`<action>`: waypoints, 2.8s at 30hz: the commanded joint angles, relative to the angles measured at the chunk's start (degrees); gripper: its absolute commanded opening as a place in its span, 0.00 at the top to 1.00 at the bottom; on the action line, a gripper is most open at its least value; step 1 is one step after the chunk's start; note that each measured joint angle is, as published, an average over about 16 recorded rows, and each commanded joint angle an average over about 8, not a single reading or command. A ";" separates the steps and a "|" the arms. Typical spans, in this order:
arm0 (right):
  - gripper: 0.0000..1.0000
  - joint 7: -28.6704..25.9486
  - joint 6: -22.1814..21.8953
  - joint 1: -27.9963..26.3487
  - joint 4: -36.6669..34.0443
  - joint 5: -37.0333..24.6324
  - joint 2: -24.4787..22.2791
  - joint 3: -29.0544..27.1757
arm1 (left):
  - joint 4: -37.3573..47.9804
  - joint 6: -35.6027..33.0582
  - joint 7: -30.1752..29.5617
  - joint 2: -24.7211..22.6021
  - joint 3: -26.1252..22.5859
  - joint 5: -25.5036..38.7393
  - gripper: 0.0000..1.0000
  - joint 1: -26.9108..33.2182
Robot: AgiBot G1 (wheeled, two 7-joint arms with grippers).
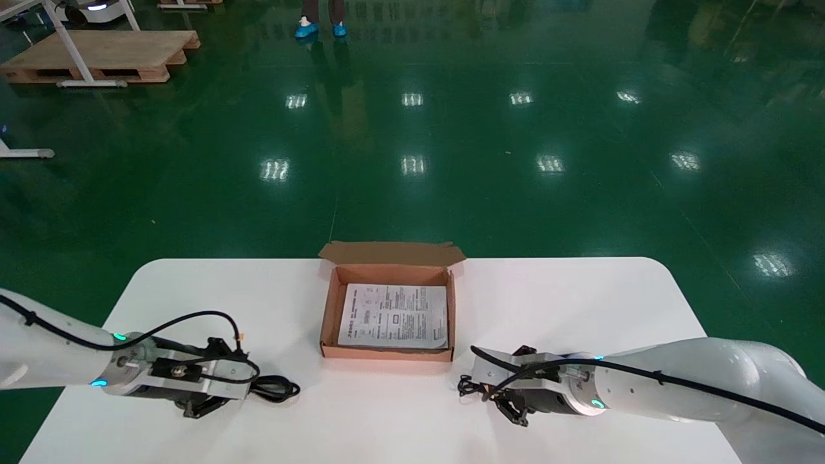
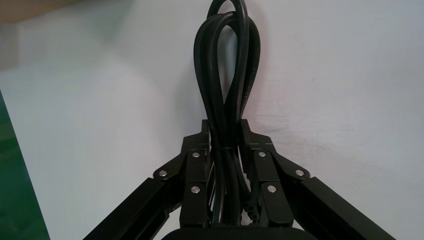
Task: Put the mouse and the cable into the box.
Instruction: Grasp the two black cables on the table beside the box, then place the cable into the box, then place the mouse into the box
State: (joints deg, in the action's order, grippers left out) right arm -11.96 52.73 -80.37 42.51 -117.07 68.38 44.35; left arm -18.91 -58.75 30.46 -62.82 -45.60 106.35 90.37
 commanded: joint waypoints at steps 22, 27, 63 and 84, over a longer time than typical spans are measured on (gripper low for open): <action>1.00 -2.10 -4.37 -1.25 -2.69 -4.12 -1.19 0.04 | -0.53 1.52 -0.27 1.33 -0.74 1.88 1.00 1.07; 1.00 -5.87 -8.79 -6.50 -8.86 -7.13 -3.07 -1.44 | -0.93 2.69 -2.11 2.22 1.37 -0.56 1.00 3.72; 1.00 -6.06 -16.26 -28.12 -24.25 -0.94 -2.37 -8.83 | -0.97 14.43 12.12 -15.06 7.47 -13.29 1.00 3.72; 1.00 -6.06 -16.26 -28.12 -24.25 -0.94 -2.37 -8.83 | -4.96 25.92 23.70 -15.55 -4.97 -26.24 1.00 -2.67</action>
State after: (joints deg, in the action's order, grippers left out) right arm -18.02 36.48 -108.50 18.26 -118.00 66.01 35.52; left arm -23.87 -32.96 54.01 -78.39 -50.26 80.27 87.68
